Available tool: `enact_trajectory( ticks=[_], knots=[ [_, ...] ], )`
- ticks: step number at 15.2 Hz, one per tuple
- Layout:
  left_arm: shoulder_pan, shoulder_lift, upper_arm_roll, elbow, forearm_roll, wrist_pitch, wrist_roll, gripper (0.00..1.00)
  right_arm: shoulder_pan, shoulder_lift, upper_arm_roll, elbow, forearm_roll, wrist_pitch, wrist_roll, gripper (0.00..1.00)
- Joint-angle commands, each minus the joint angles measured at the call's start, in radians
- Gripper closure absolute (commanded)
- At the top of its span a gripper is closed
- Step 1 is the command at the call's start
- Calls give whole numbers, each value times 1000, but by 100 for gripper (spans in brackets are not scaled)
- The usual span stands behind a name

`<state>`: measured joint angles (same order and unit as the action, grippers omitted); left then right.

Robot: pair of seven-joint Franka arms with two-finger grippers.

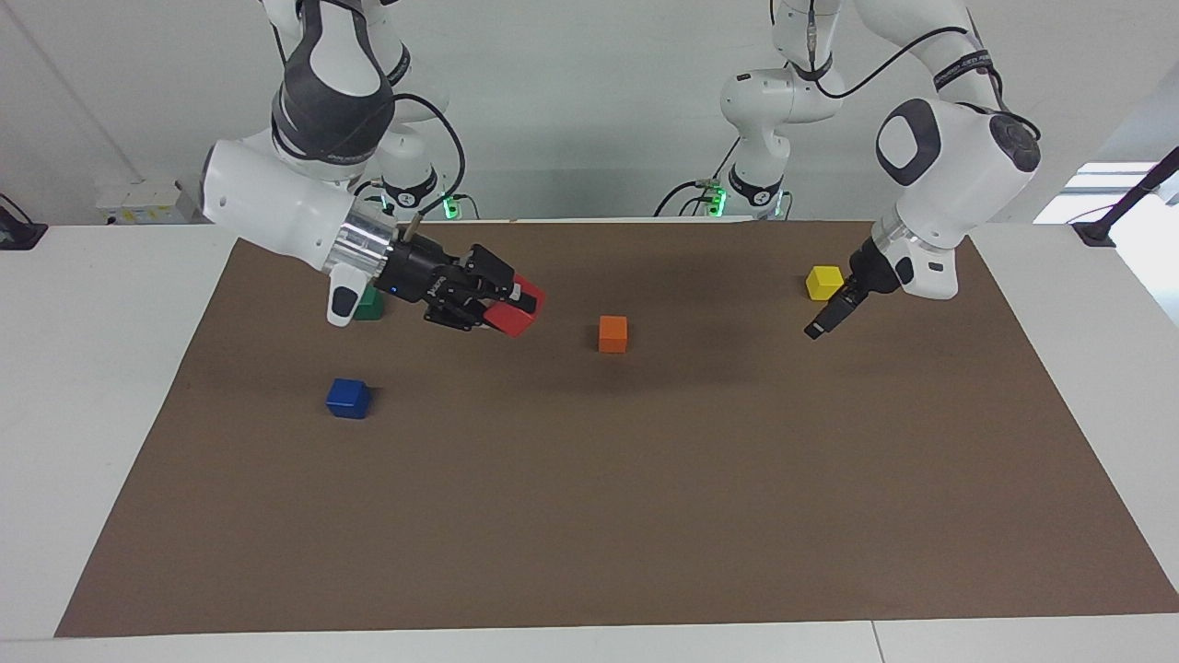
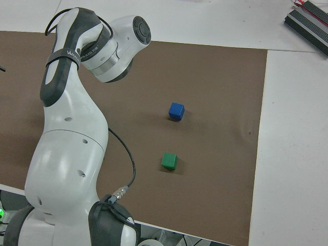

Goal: Transfer red block to right arm and stack on blue block
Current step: 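Carry the red cube with the right gripper over the blue cube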

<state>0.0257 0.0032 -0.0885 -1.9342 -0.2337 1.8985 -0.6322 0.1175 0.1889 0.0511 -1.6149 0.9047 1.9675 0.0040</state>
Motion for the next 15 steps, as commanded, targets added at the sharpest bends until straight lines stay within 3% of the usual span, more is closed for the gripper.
enact_trajectory(
  ticks=[1, 6, 9, 12, 15],
  knots=[
    [20, 18, -8, 63, 140, -107, 139, 0, 2, 14, 7, 96, -238, -45, 143, 100],
    [45, 15, -7, 104, 279, -217, 443, 0, -56, 11, 4, 138, -508, -281, 159, 100],
    [45, 64, -7, 206, 306, -284, 511, 0, -85, 9, 4, 156, -694, -425, 131, 100],
    [4, 144, 0, 392, 300, -412, 509, 0, -134, 15, 4, 123, -705, -480, 82, 100],
    [-47, 126, 49, 351, 295, -404, 499, 0, -145, 64, 4, 116, -711, -461, 80, 100]
  ],
)
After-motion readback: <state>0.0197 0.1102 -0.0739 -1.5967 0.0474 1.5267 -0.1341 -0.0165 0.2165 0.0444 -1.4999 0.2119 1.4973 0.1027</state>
